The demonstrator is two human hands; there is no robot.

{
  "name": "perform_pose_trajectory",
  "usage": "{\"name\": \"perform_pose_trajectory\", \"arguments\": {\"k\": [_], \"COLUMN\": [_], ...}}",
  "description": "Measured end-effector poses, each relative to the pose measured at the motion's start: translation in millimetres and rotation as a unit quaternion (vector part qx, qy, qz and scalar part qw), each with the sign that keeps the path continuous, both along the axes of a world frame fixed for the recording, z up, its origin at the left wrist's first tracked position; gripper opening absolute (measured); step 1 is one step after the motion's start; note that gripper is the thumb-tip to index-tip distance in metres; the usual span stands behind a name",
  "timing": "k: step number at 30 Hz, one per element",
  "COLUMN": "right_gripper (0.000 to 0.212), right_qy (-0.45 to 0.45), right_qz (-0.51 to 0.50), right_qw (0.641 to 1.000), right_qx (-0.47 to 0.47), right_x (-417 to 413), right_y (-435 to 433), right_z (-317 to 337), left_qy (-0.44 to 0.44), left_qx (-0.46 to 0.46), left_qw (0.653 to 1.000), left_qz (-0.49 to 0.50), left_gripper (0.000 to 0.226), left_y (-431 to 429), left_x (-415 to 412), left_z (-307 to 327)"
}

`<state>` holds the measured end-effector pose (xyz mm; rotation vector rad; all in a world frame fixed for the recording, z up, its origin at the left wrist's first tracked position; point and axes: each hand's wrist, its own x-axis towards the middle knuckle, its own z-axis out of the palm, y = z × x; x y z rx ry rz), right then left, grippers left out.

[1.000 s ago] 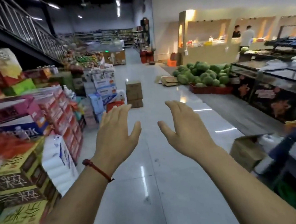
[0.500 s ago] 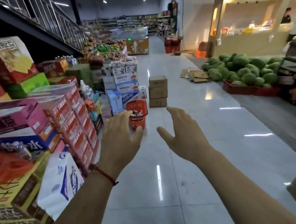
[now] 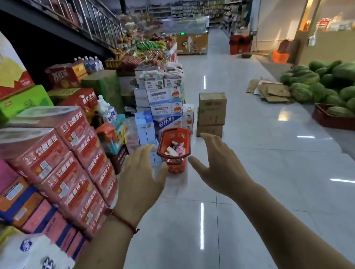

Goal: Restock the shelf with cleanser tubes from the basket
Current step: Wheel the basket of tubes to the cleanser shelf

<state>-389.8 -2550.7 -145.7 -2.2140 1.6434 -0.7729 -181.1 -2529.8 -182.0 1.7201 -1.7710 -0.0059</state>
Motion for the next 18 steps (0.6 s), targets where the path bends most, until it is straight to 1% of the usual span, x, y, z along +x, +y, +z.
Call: {"name": "perform_pose_trajectory", "arguments": {"k": [4,9,13,16,18], "right_gripper": [0.074,0.066,0.066,0.072,0.071], "right_qy": [-0.009,-0.024,-0.012,0.011,0.022], "right_qz": [0.021,0.062,0.066,0.061,0.059], "right_qw": [1.000,0.997,0.996,0.995,0.995], "right_qx": [0.018,0.039,0.059,0.073,0.079], "right_x": [-4,11,27,30,28], "right_y": [-129,-291,-425,-518,-579], "right_z": [-5,-39,-62,-68,-71], "left_qy": [0.036,0.069,0.115,0.130,0.142], "left_qx": [0.012,0.024,0.056,0.082,0.093], "left_qw": [0.999,0.996,0.989,0.984,0.981], "left_qz": [0.024,0.055,0.076,0.086,0.093], "left_gripper": [0.063,0.062,0.056,0.055,0.054], "left_y": [-113,-266,-396,-483,-539], "left_x": [-12,-9,5,11,12], "left_z": [-10,-54,-85,-92,-90]}}
